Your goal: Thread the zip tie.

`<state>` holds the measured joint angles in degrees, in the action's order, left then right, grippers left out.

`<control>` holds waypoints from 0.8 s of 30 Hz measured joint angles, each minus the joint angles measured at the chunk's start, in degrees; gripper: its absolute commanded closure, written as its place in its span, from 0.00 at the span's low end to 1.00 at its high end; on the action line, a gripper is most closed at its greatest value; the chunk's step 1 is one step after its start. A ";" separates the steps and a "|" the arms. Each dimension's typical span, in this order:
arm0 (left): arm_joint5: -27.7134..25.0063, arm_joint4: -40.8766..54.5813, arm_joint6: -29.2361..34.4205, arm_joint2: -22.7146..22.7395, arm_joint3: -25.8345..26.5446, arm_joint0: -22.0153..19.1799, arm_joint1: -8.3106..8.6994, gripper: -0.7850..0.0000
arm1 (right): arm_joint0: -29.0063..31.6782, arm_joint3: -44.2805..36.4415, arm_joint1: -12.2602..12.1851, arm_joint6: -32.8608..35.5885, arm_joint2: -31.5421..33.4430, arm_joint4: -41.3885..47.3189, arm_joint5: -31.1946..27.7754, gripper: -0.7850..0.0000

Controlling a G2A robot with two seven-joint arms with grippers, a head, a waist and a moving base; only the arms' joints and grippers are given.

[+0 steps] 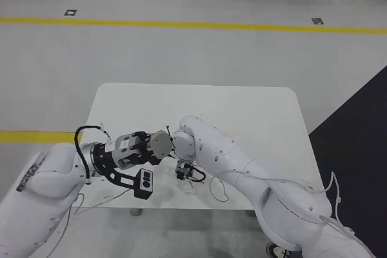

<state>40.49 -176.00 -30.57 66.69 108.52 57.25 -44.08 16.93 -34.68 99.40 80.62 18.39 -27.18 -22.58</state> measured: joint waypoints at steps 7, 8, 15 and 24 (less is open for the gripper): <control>0.00 0.00 0.00 0.00 0.00 0.00 0.00 1.00 | 0.01 0.35 -0.11 0.65 -0.02 -1.88 0.51 0.80; 0.00 0.00 0.00 0.00 0.00 0.00 0.00 1.00 | 0.02 0.43 -0.14 0.78 -0.06 -2.23 0.65 0.80; 0.00 0.00 0.00 0.00 0.00 0.00 0.00 1.00 | 0.42 0.36 -0.11 0.83 -0.18 -4.07 1.25 0.83; 0.00 0.00 0.00 0.00 0.00 0.00 0.00 1.00 | 0.64 0.55 0.21 1.04 0.09 -4.91 1.25 0.85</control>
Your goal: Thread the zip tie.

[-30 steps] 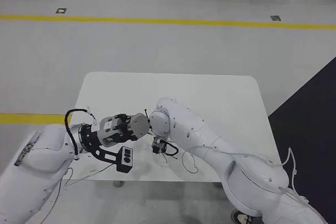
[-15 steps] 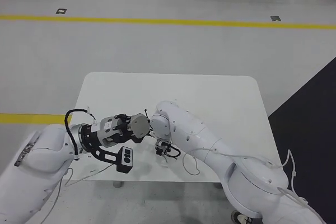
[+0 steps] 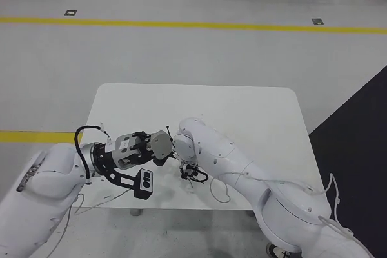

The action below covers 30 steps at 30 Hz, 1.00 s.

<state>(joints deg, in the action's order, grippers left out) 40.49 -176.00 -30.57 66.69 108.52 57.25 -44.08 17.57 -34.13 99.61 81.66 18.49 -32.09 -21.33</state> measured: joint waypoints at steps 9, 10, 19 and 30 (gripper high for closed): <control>0.00 0.00 0.00 0.00 0.00 0.00 0.00 1.00 | 0.41 1.08 0.52 -0.03 0.11 -0.65 -0.36 0.84; 0.00 0.00 0.00 0.00 0.00 0.00 0.00 1.00 | 0.45 1.19 0.59 -0.05 0.11 -0.73 -0.41 0.84; 0.00 0.00 0.00 0.00 0.00 0.00 0.00 1.00 | 0.35 2.76 1.25 -0.16 0.22 -1.44 -0.80 0.84; 0.00 0.00 0.00 0.00 0.00 0.00 0.00 1.00 | 0.32 4.48 2.03 -0.66 0.40 -2.37 -1.03 0.89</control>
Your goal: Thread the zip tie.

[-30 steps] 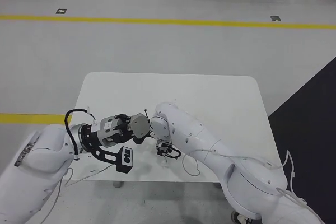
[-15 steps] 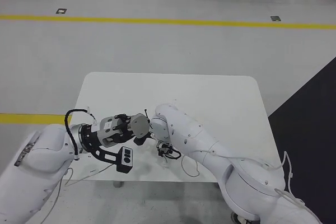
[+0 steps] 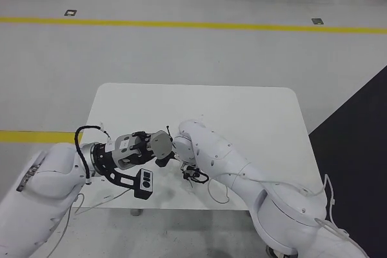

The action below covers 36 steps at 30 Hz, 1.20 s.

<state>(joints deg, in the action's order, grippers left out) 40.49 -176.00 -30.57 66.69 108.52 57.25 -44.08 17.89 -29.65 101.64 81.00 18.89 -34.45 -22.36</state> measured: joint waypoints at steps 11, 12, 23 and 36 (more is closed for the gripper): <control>0.00 0.00 0.00 0.00 0.00 0.00 0.00 1.00 | -0.06 1.39 0.82 -0.76 0.46 -0.16 -0.53 1.00; 0.00 0.00 0.00 0.00 0.00 0.00 0.00 1.00 | -0.25 1.57 0.85 -0.78 0.65 -0.04 -0.67 1.00; 0.00 0.00 0.00 0.00 0.00 0.00 0.00 1.00 | -1.12 2.67 -1.68 -5.20 3.50 10.70 -6.13 1.00; 0.00 0.00 0.00 0.00 0.00 0.00 0.00 1.00 | -0.62 -7.88 -16.11 -11.37 1.67 34.58 -12.32 1.00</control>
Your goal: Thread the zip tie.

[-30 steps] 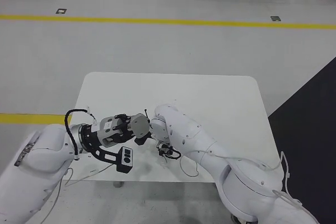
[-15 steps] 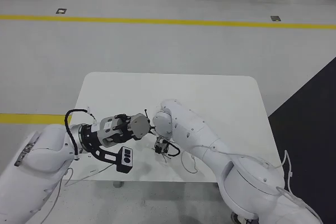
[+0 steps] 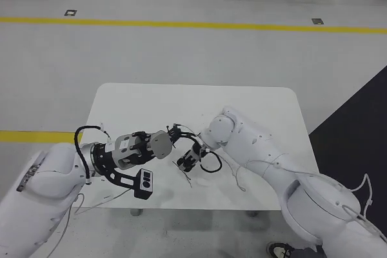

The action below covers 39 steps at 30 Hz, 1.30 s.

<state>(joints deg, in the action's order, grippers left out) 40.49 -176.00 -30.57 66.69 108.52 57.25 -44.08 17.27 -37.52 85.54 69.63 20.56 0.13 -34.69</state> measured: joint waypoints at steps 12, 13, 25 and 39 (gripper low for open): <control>0.00 0.00 0.00 0.00 0.00 0.00 0.00 1.00 | 4.27 -27.56 -24.78 -6.03 1.34 19.71 -6.02 1.00; 0.00 0.00 0.00 0.00 0.00 0.00 0.00 1.00 | 4.66 -29.66 -26.38 -6.17 1.54 20.83 -6.17 1.00; 0.00 0.00 0.00 0.00 0.00 0.00 0.00 1.00 | 5.26 -32.86 -29.57 -6.24 2.19 23.22 -6.23 1.00; 0.00 0.00 0.00 0.00 0.00 0.00 0.00 1.00 | 11.52 -35.62 -31.71 -8.90 7.10 38.93 -8.88 1.00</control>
<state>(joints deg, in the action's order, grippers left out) 40.49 -176.00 -30.57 66.69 108.52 57.25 -44.08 28.79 -73.14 53.83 60.73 27.66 39.06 -43.57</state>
